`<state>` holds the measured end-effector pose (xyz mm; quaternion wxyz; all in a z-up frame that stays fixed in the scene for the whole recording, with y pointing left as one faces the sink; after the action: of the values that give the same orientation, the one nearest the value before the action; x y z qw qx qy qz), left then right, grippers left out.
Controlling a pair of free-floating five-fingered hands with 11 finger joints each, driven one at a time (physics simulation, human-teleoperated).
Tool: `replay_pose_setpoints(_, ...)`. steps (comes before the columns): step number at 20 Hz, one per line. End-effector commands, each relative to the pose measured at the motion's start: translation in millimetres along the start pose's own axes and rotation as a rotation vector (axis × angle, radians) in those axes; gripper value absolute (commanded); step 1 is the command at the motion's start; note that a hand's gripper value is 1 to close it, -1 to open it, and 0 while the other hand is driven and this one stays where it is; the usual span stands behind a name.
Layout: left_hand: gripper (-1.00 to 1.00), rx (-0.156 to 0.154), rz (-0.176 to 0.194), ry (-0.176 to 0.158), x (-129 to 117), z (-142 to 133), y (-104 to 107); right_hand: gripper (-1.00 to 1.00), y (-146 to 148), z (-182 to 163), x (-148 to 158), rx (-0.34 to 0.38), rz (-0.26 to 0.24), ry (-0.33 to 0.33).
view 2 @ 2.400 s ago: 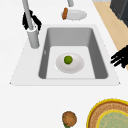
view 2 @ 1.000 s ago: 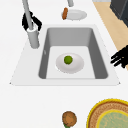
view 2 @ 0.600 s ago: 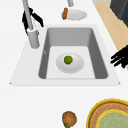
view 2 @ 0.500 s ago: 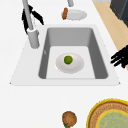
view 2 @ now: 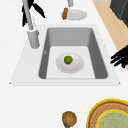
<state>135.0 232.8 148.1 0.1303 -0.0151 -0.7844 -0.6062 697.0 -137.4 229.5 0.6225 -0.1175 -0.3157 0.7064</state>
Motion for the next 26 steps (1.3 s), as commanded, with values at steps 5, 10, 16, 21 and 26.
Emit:
replay_pose_setpoints(5,0.00,0.000,0.000,0.000,0,0,0,-1.00,15,35,-14,-0.054,-0.012,0.020)
replay_pose_setpoints(10,0.00,0.000,0.000,0.000,0,0,0,-1.00,32,61,-22,-0.088,0.018,0.009)
replay_pose_setpoints(16,0.00,0.000,0.000,0.000,0,0,0,-1.00,70,76,-15,-0.125,0.046,0.012)
replay_pose_setpoints(21,0.00,0.000,0.000,0.000,0,0,0,-1.00,97,86,-9,-0.277,0.087,0.036)
replay_pose_setpoints(26,0.00,0.000,0.000,0.000,0,0,0,-1.00,110,87,-12,-0.585,0.147,0.063)
